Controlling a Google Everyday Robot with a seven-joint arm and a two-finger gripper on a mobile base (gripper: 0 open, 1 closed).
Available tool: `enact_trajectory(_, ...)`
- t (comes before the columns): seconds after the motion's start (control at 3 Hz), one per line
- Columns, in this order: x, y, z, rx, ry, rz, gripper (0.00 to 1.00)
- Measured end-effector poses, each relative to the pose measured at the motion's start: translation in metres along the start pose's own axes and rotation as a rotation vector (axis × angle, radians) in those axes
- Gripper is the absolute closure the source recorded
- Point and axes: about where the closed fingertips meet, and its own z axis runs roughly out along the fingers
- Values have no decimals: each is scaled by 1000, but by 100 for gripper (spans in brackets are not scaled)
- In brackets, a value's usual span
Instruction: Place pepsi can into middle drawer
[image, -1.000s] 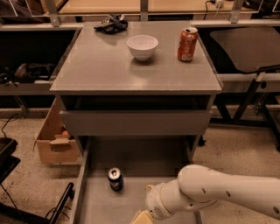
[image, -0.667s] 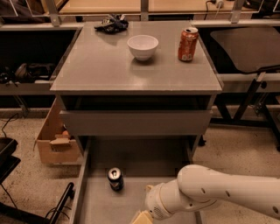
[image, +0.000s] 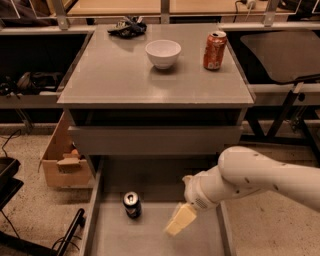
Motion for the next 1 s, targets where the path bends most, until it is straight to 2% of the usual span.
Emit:
enact_trajectory(0.33, -11, -57, -48, 37, 85, -85, 0)
enact_trajectory(0.67, -33, -103, -92, 52, 169, -156, 0)
enact_trajectory(1.0, -46, -104, -135, 23, 251, -217, 0)
